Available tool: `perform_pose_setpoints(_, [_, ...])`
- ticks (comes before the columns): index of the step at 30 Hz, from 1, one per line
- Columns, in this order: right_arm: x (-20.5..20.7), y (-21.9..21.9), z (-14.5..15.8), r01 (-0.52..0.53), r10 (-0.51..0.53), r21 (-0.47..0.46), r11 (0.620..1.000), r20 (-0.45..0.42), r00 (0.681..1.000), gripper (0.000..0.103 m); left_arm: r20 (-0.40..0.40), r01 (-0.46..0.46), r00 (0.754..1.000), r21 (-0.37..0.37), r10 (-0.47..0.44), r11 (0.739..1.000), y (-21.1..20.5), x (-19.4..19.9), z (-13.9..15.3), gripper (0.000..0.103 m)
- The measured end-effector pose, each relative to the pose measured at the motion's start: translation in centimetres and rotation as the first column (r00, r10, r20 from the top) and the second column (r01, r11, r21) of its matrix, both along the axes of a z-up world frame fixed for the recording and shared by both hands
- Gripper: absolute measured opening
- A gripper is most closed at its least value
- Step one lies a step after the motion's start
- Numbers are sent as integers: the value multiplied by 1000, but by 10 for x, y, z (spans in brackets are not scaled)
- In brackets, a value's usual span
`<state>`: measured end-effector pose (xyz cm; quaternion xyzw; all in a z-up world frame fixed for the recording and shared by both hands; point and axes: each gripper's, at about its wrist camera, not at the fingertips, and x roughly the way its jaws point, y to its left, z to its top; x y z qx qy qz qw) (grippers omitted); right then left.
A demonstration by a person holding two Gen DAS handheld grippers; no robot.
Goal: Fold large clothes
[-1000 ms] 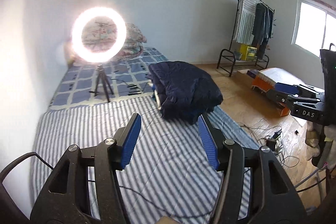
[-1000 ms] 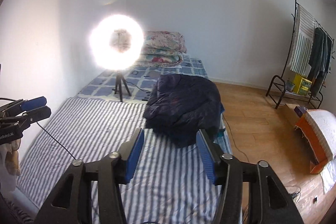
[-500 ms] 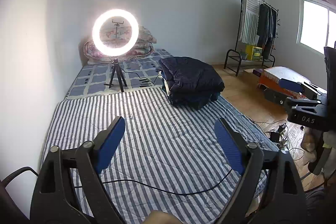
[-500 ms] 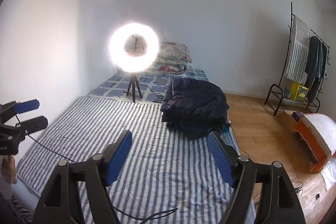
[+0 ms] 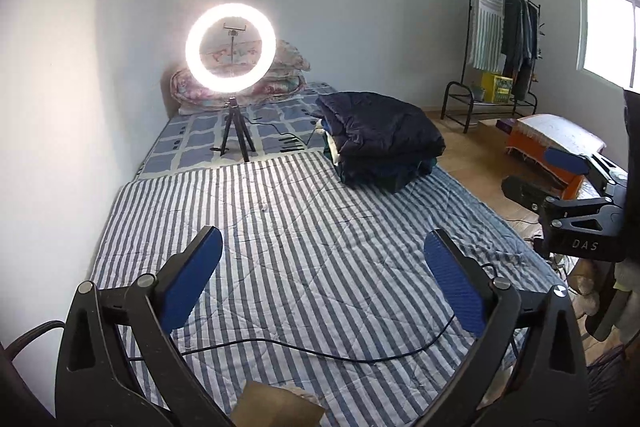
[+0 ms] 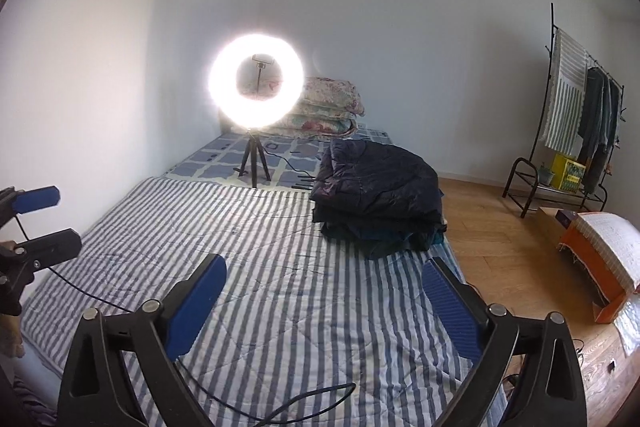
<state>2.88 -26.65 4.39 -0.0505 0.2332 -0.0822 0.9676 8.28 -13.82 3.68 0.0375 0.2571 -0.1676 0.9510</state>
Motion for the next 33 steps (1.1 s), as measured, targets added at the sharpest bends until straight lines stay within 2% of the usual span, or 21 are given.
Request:
perform_pose_setpoints(6, [0, -12, -4, 19, -19, 21, 1000, 8, 1000, 103, 6, -67, 998, 64, 67, 996, -5, 2, -7, 103])
perform_pose_setpoints(11, [1, -17, -8, 24, -24, 46, 999, 1, 1000, 103, -36, -58, 998, 38, 59, 998, -1, 9, -12, 103])
perform_pose_setpoints(22, [11, -10, -18, 15, -14, 26, 1000, -32, 999, 103, -14, -73, 997, 61, 74, 995, 1, 9, -16, 103])
perform_pose_setpoints(33, [9, -10, -20, 10, -9, 36, 999, -25, 1000, 103, -5, -69, 998, 61, 70, 996, 0, 6, -15, 103])
